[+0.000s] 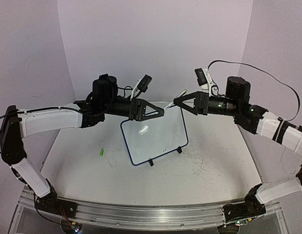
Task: Write a sentence on the whiteboard
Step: Pass from the right arm to the left, then pass from the left arm to the right
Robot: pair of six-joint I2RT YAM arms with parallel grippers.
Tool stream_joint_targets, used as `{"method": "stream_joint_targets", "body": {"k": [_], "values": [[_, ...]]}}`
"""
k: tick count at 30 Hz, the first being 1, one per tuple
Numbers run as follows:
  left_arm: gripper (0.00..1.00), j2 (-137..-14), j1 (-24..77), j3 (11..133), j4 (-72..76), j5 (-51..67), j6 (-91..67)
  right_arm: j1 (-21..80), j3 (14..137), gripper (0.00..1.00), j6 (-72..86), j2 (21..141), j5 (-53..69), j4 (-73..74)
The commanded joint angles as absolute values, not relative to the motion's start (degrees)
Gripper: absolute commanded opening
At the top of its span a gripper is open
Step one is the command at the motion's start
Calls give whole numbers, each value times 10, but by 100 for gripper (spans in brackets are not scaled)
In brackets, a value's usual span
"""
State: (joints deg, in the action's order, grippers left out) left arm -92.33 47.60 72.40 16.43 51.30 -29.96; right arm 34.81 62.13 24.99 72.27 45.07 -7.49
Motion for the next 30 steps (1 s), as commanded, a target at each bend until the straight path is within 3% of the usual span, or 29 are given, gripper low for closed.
{"method": "stream_joint_targets", "body": {"k": [1, 4, 7, 15, 26, 30], "values": [[0, -936, 473, 771, 95, 558, -223, 347, 647, 98, 129, 681, 400, -16], [0, -958, 475, 829, -40, 547, -147, 345, 701, 98, 95, 718, 455, 71], [0, -953, 475, 836, -54, 549, -135, 346, 707, 98, 81, 733, 494, 86], [0, -933, 476, 828, -53, 550, -123, 346, 655, 90, 174, 724, 548, -29], [0, -928, 480, 831, -38, 556, -127, 358, 622, 49, 280, 751, 593, -162], [0, -923, 481, 830, -29, 557, -132, 365, 627, 40, 284, 768, 600, -166]]}}
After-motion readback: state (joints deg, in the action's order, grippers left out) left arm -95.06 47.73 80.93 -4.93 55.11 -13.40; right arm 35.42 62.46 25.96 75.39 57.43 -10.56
